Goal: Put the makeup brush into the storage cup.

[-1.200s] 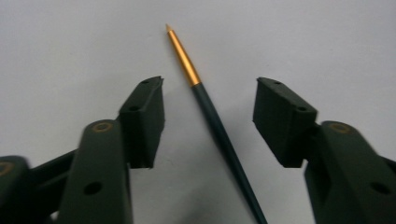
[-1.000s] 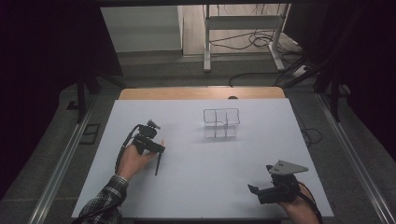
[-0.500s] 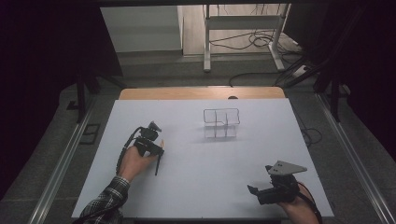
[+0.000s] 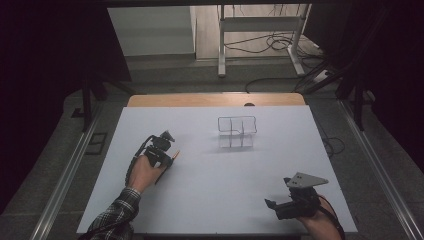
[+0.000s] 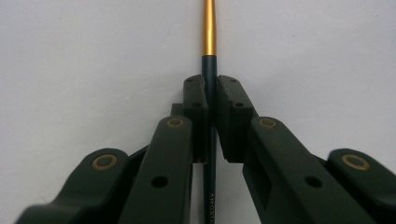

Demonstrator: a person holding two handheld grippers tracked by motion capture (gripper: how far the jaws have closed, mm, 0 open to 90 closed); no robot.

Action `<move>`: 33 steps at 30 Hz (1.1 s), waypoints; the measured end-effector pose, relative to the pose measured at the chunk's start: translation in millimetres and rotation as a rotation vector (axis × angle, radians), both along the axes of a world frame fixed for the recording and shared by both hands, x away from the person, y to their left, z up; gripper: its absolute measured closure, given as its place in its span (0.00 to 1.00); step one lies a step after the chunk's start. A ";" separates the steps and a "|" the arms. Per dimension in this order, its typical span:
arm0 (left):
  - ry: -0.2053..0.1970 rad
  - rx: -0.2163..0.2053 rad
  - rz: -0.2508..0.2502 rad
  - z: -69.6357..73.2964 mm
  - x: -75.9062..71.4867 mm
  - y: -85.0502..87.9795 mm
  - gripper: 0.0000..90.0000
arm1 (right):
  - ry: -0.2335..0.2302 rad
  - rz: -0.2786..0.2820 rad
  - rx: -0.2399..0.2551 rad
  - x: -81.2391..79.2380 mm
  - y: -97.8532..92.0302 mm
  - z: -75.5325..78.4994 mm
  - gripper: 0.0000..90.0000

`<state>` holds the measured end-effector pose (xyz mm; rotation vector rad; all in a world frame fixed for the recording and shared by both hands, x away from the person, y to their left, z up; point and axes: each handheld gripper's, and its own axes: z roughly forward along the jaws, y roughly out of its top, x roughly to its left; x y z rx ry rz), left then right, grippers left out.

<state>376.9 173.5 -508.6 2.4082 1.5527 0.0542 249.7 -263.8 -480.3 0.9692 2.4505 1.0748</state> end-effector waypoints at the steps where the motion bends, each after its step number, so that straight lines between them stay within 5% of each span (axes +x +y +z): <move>1: 0.000 -0.009 -0.003 0.0 -0.2 1.5 0.93 | 0.000 0.001 -0.001 0.0 0.0 -0.1 0.03; 20: -0.060 -0.143 -0.062 18.8 -15.9 7.2 0.93 | 0.002 0.002 -0.007 -0.1 0.4 -0.5 0.03; 31: -0.146 -0.232 -0.105 33.7 -32.5 8.9 0.93 | -0.002 0.010 -0.016 -0.1 0.8 -1.3 0.03; 33: -0.196 -0.263 -0.115 38.1 -37.5 9.9 0.93 | -0.003 0.012 -0.019 0.0 0.9 -1.4 0.03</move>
